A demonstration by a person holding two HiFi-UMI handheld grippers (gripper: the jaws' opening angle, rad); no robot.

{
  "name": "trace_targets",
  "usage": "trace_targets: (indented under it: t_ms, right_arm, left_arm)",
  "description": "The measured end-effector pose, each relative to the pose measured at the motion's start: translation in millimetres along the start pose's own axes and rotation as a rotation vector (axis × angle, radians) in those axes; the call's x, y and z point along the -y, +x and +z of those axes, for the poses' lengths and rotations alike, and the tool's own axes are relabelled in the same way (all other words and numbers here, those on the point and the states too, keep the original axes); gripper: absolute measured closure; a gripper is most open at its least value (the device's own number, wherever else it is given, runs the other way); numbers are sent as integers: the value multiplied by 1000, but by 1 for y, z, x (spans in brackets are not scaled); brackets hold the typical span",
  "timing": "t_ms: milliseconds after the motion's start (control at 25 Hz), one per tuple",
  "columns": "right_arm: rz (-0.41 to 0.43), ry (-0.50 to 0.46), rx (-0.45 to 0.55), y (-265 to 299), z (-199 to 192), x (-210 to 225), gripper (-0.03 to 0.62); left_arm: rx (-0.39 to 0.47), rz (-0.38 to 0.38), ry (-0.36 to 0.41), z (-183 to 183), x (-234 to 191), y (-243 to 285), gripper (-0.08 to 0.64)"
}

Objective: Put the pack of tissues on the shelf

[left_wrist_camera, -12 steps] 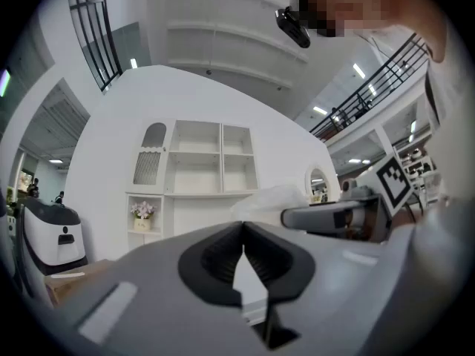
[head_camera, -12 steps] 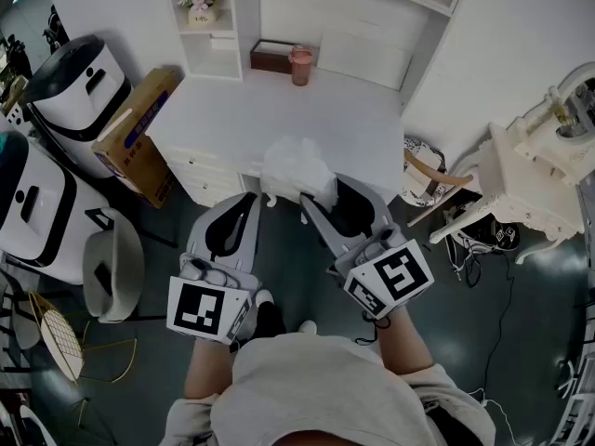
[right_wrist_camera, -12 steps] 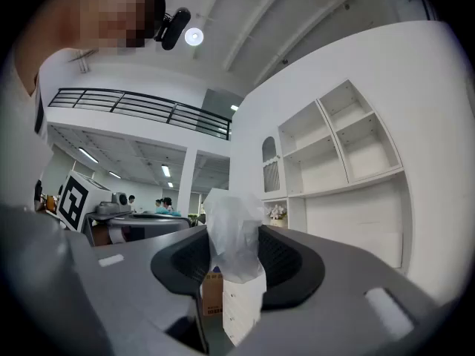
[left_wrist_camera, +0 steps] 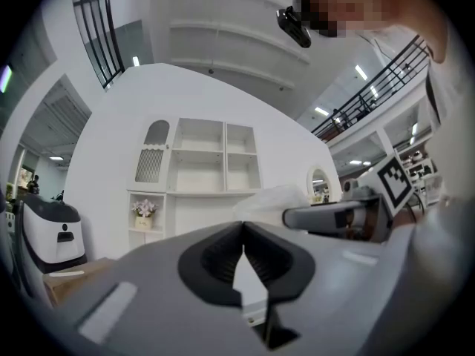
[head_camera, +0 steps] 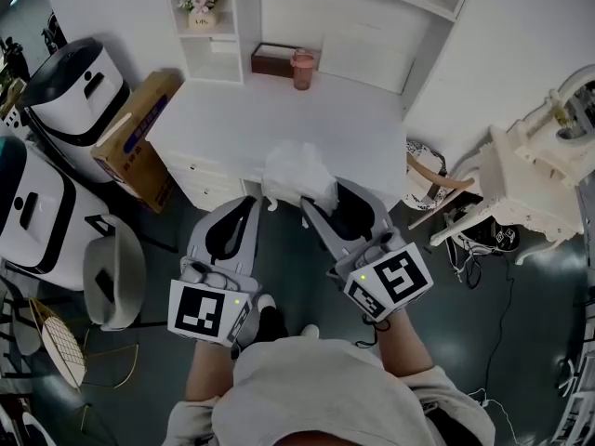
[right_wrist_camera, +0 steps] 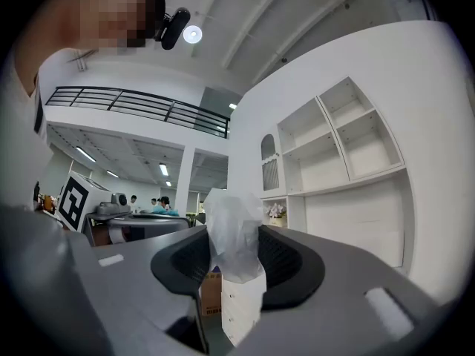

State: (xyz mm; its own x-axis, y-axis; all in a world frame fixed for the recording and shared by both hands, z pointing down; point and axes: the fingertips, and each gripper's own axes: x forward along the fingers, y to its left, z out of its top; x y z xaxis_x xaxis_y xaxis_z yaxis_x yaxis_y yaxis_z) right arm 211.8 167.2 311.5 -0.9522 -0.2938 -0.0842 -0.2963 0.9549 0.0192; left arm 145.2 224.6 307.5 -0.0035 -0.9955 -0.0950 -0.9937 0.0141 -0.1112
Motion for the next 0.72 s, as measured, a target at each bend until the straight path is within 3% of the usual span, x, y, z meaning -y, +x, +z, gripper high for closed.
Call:
trace_targets:
  t_ms: [720]
  right_arm:
    - [-84, 40, -8, 90, -9, 29, 411]
  left_arm:
    - [14, -68, -12, -13, -83, 57, 560]
